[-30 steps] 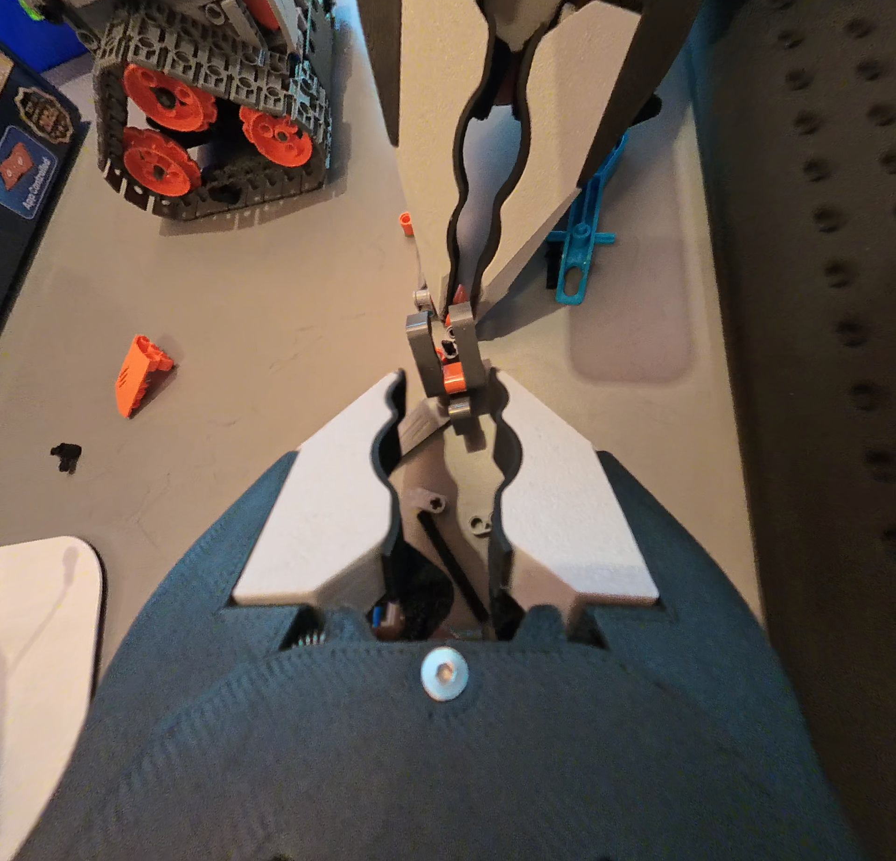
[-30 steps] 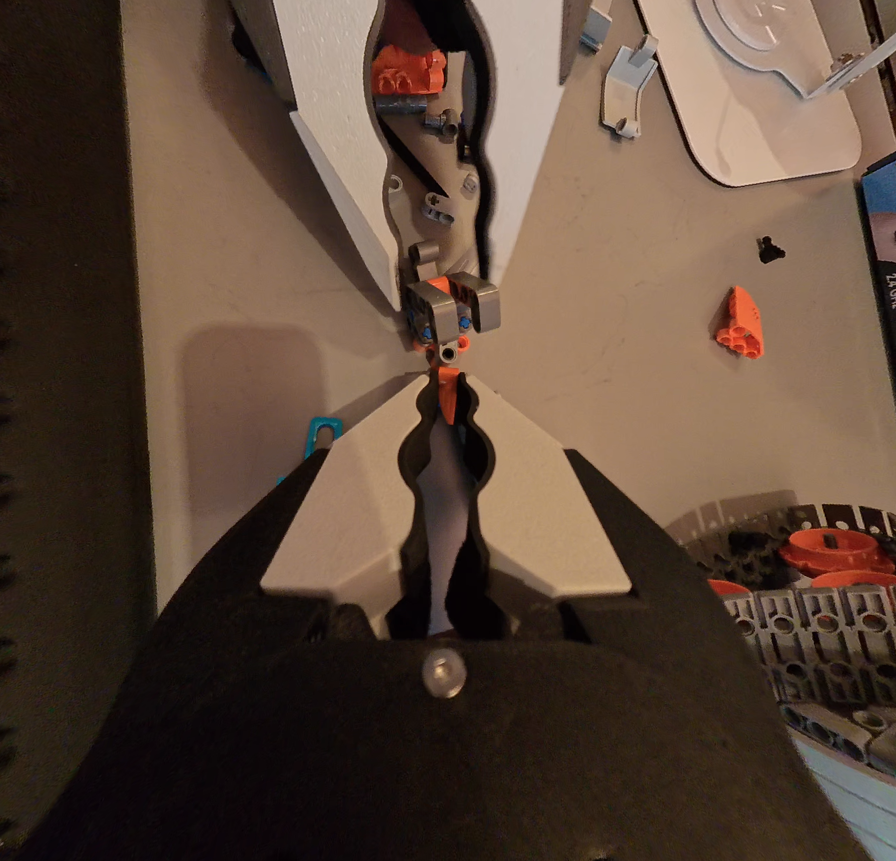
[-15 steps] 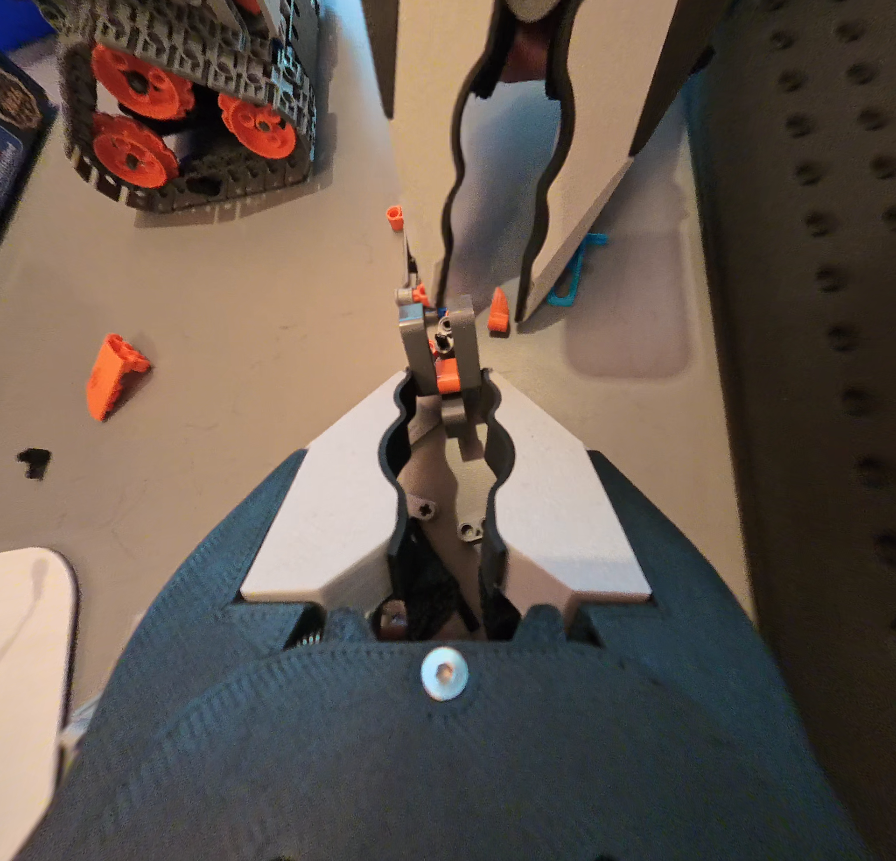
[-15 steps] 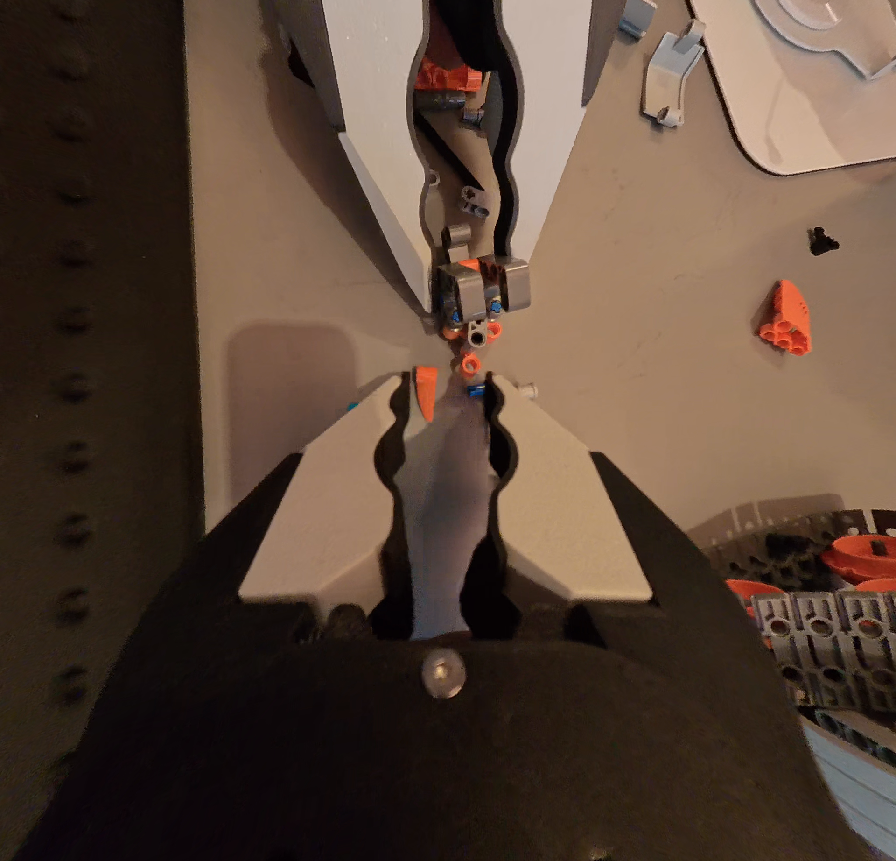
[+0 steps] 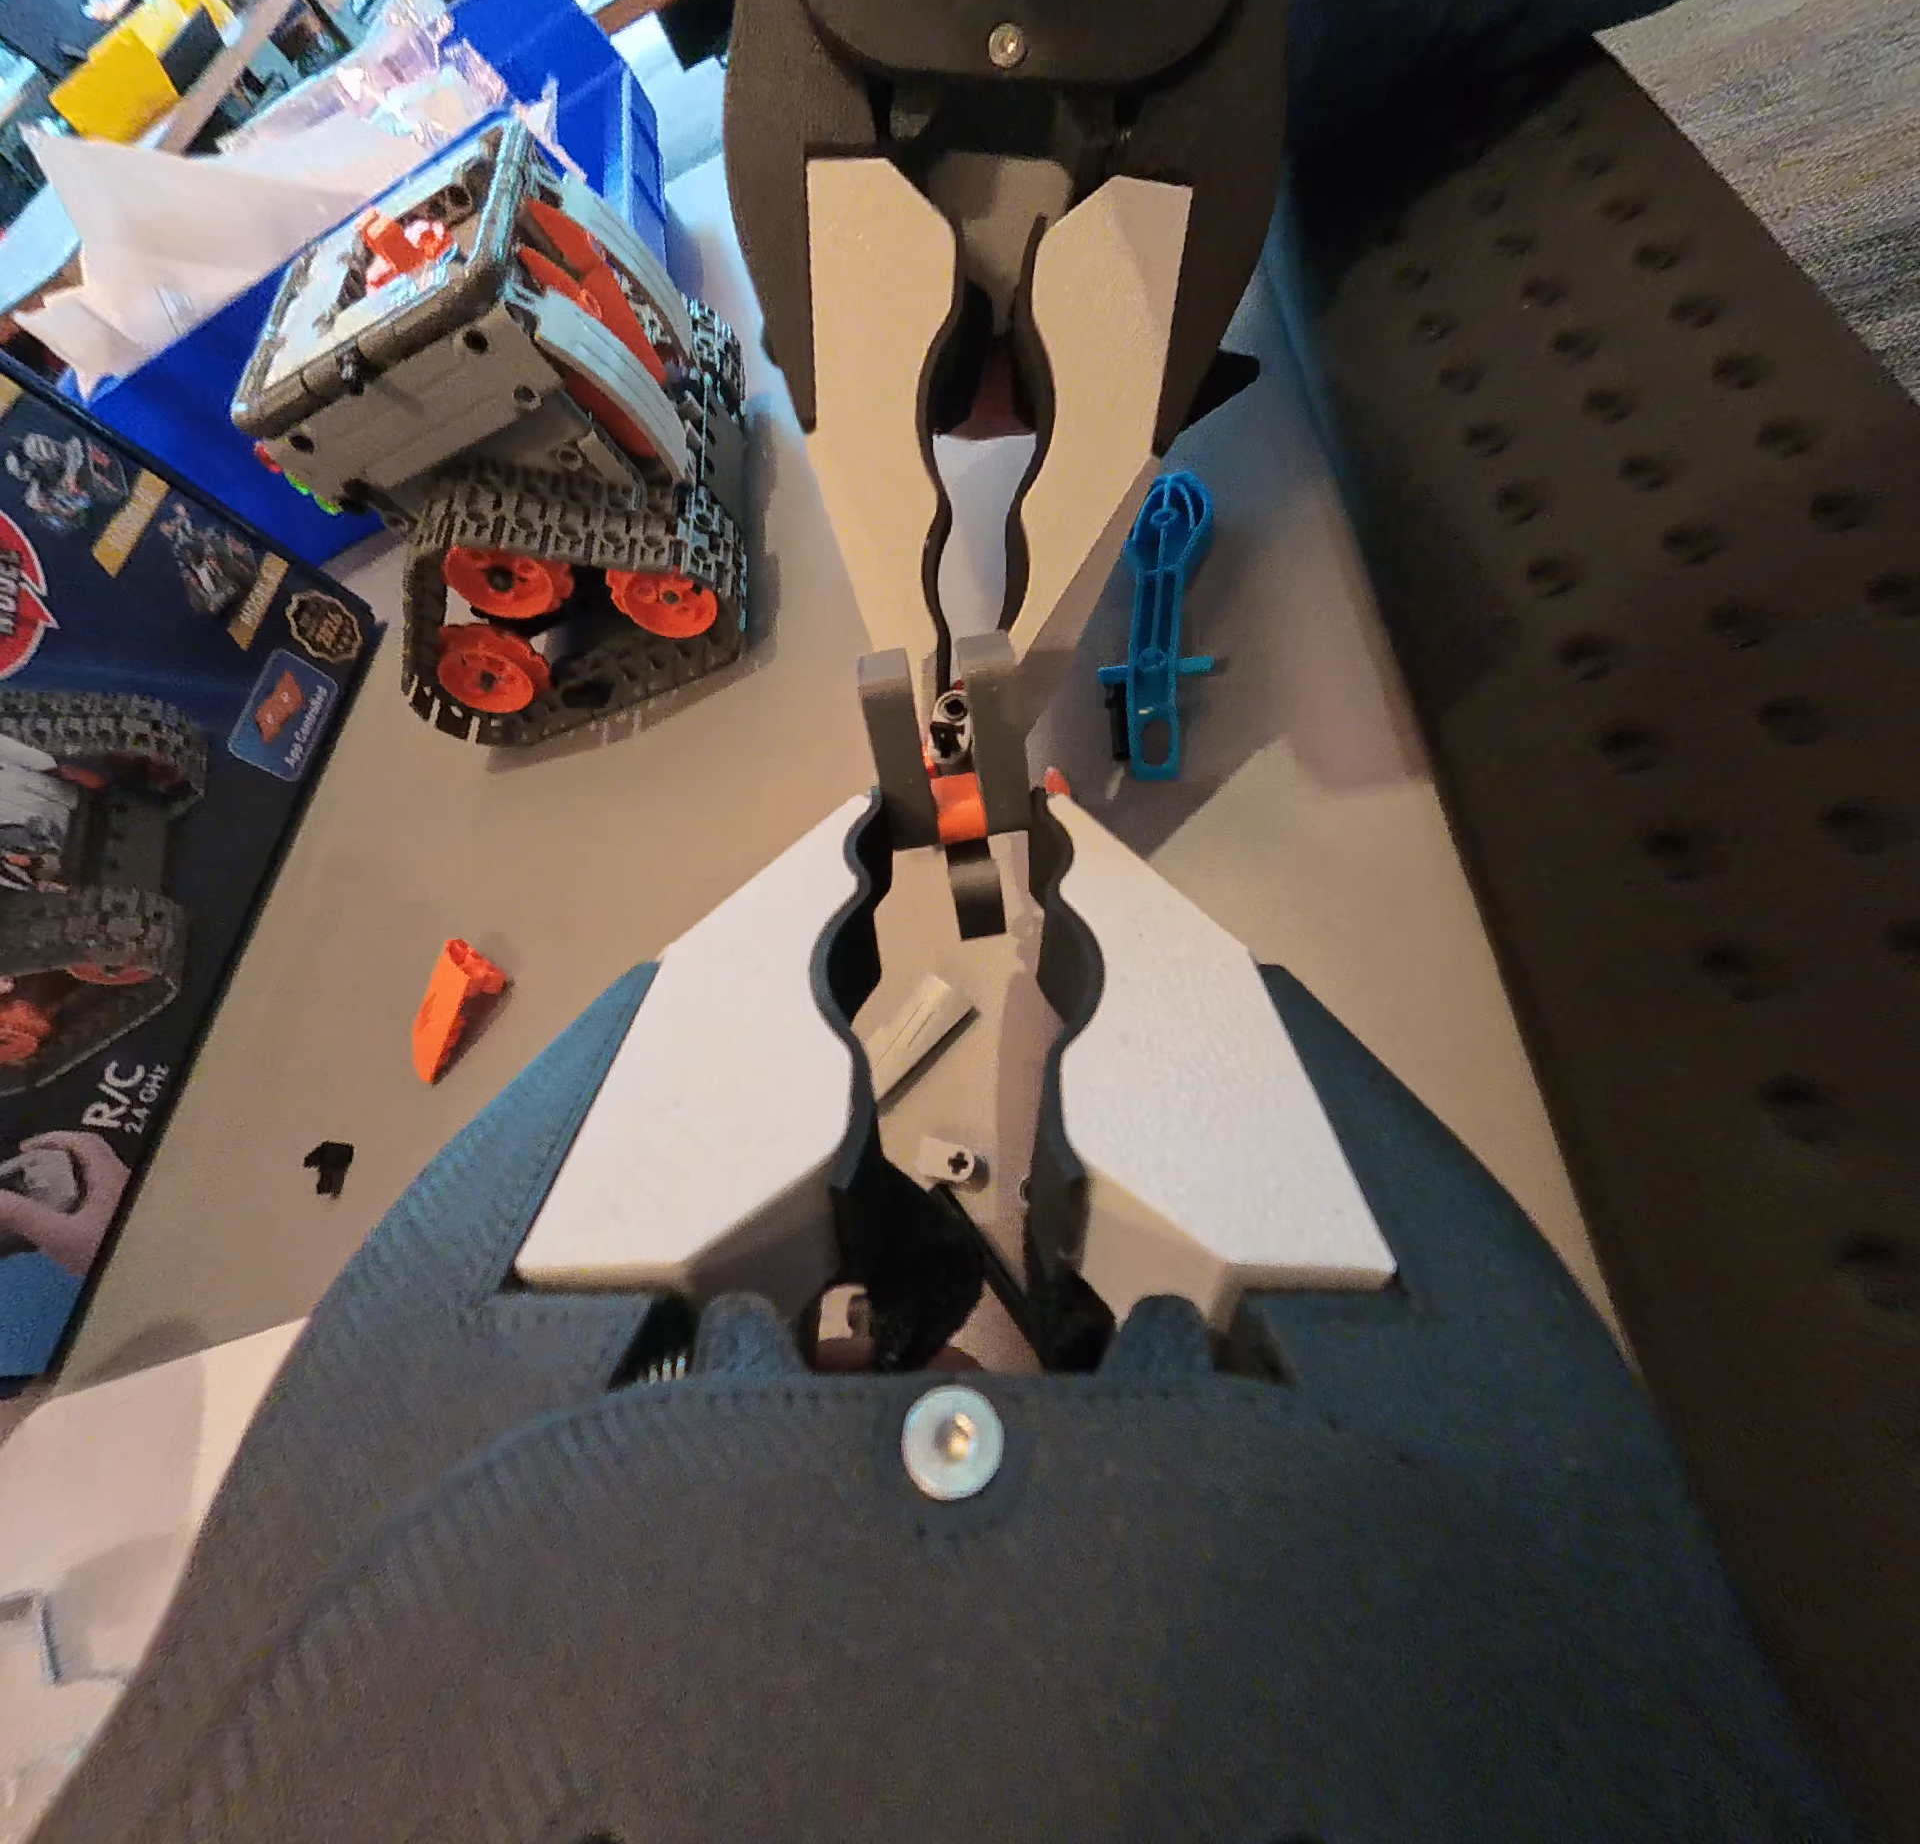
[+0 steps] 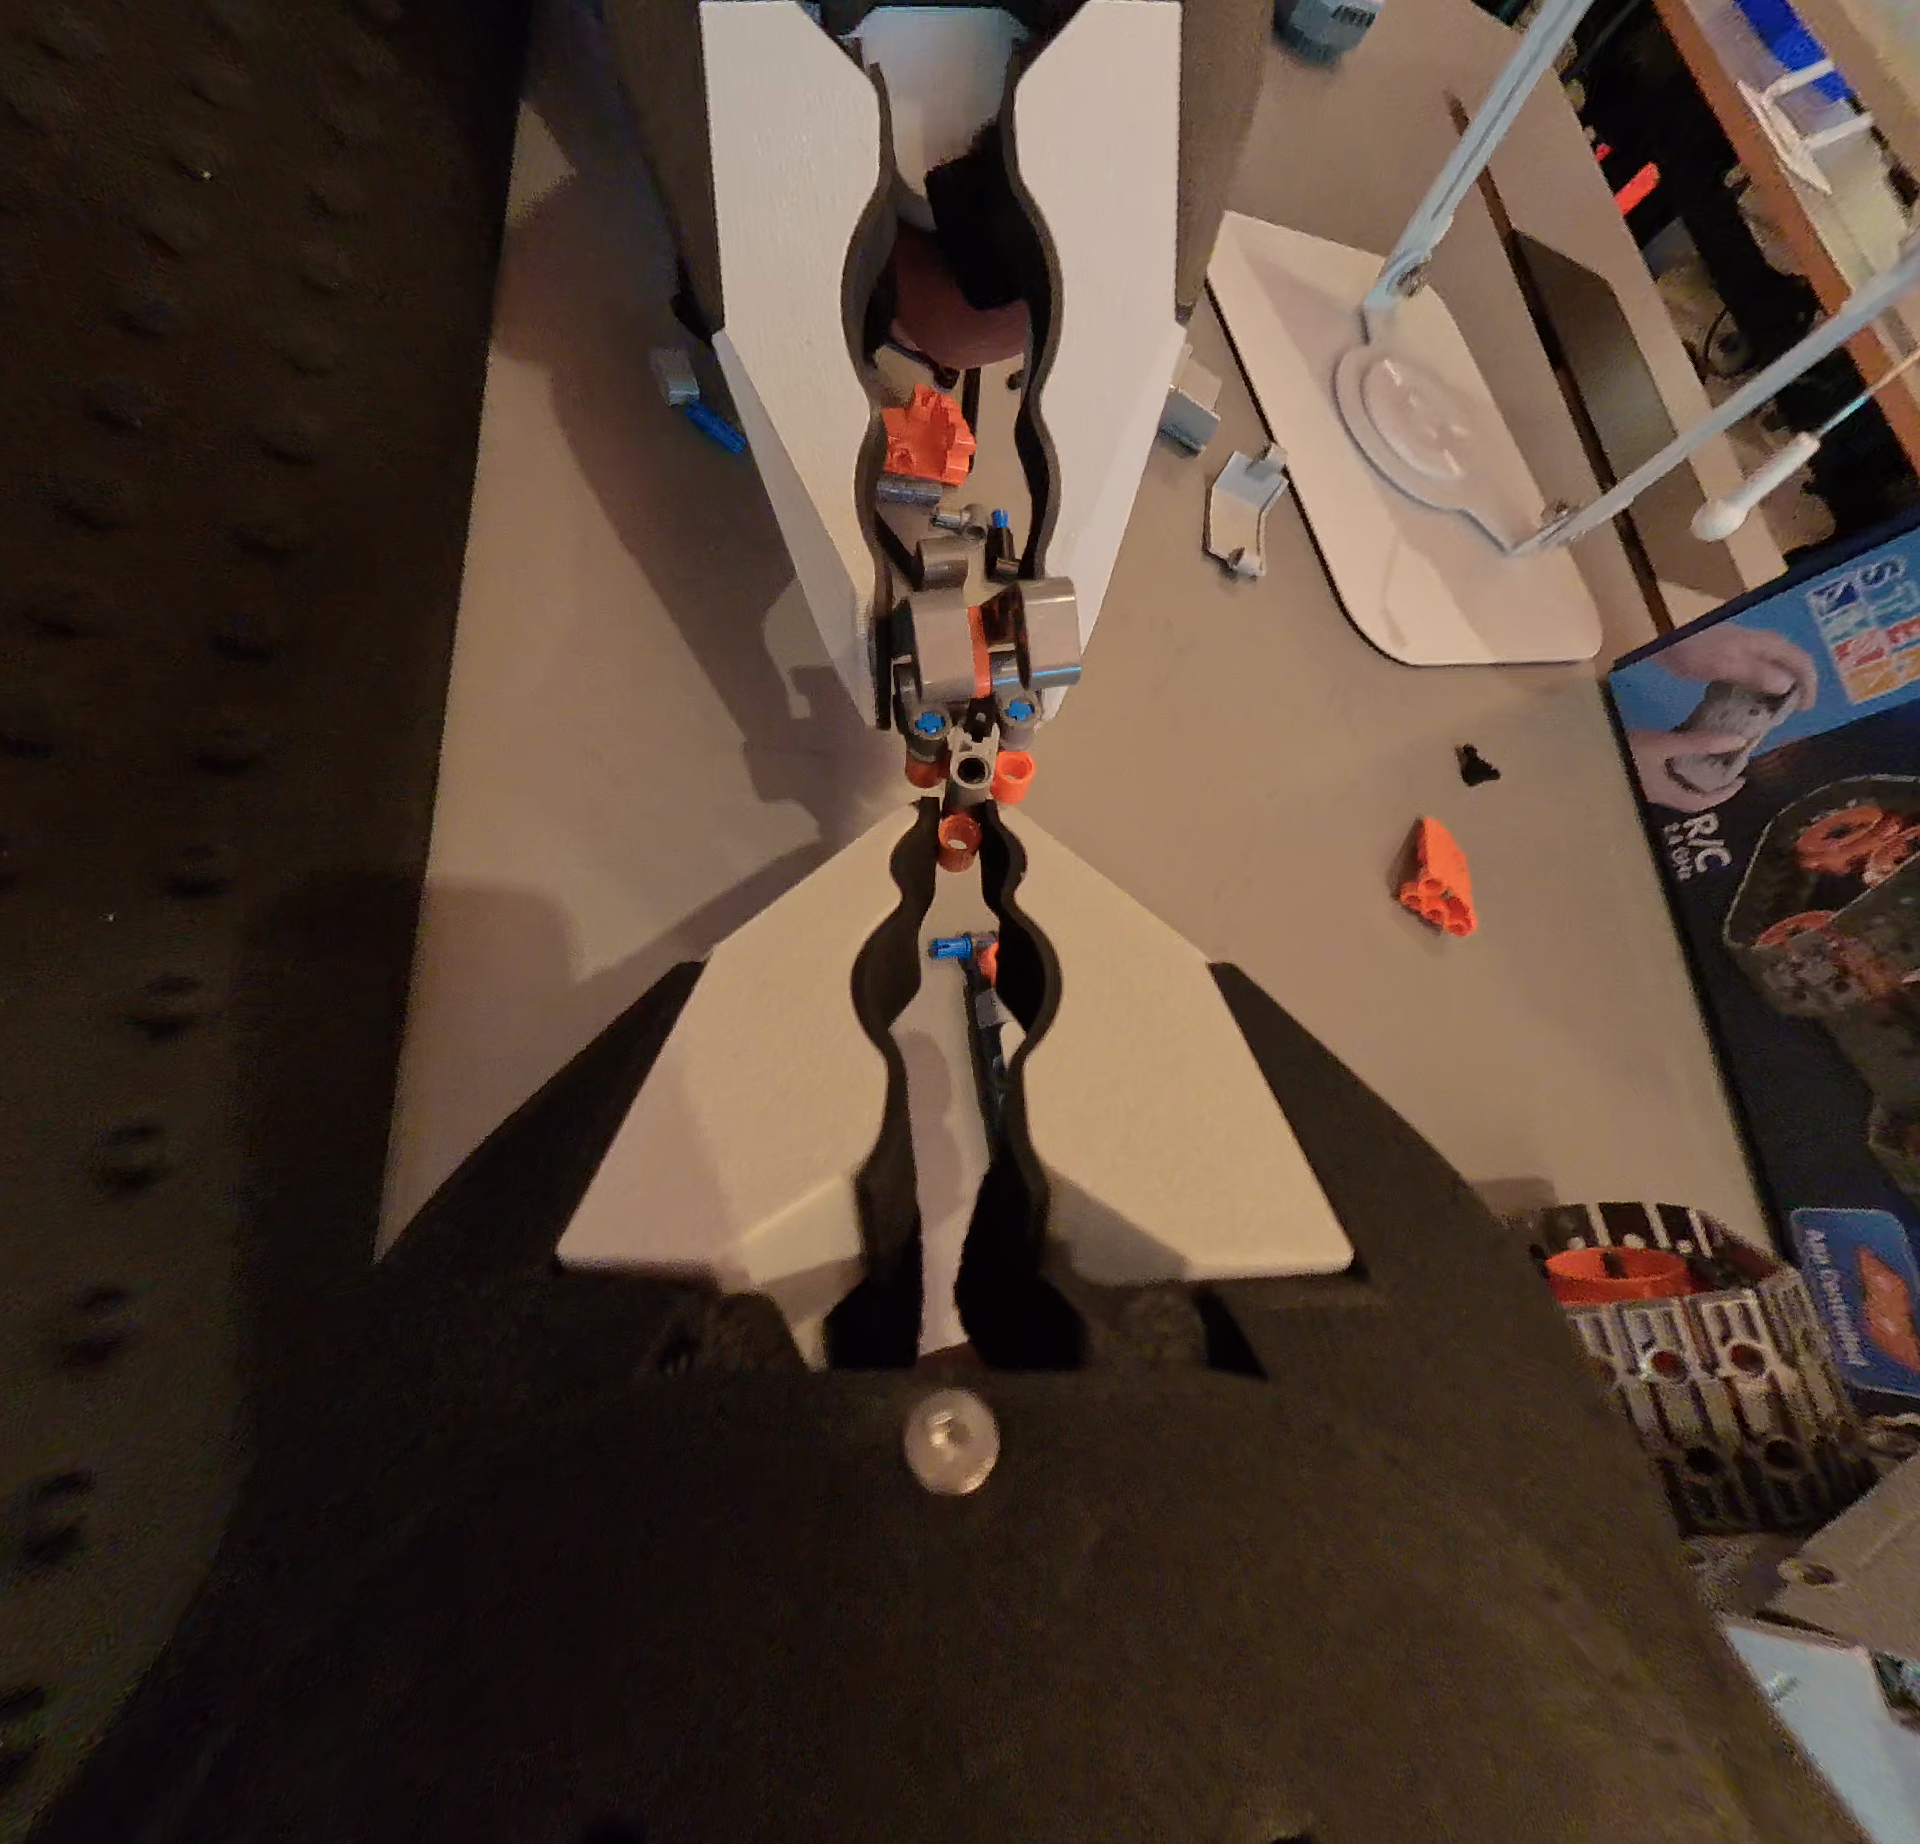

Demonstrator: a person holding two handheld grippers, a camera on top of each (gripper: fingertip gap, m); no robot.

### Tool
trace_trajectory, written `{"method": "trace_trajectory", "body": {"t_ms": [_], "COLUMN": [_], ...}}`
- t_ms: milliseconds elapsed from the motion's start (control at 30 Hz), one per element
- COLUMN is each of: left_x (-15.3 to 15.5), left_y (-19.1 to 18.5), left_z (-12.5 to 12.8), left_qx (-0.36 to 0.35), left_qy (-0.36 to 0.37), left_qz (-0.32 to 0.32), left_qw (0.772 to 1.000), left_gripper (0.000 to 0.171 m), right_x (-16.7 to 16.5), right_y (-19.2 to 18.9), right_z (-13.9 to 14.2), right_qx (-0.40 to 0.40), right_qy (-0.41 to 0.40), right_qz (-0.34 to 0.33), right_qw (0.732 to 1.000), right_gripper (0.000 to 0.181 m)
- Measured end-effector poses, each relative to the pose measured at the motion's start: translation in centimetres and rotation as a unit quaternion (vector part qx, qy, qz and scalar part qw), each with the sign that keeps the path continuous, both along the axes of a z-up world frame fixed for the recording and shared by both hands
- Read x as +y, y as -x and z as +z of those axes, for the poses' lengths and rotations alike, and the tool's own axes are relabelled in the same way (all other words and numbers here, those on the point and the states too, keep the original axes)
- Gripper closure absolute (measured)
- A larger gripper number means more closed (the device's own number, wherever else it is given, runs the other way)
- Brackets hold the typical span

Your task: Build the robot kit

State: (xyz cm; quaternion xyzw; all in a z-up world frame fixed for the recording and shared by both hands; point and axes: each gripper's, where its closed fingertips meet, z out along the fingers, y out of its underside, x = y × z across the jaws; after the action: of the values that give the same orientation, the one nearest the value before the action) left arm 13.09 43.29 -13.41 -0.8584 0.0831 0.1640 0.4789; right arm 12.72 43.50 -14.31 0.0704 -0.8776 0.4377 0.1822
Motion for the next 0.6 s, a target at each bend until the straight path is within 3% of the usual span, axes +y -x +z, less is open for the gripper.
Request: {"method": "trace_trajectory", "body": {"t_ms": [333,600], "left_x": [0.0,0.2], "left_y": [-1.2,-1.7], "left_z": [0.8,0.5], "left_qx": [0.022,0.12], "left_qy": [-0.028,-0.007], "left_qz": [-0.04,-0.046], "left_qw": [0.999,0.992], "left_gripper": [0.148,0.148], "right_x": [-0.1,0.0], "right_y": [-1.3,-1.8], "right_z": [0.8,0.4], "right_qx": [0.008,-0.027], "right_qy": [-0.014,-0.016], "right_qz": [0.055,0.04], "right_qw": [0.998,0.999], "right_gripper": [0.176,0.176]}}
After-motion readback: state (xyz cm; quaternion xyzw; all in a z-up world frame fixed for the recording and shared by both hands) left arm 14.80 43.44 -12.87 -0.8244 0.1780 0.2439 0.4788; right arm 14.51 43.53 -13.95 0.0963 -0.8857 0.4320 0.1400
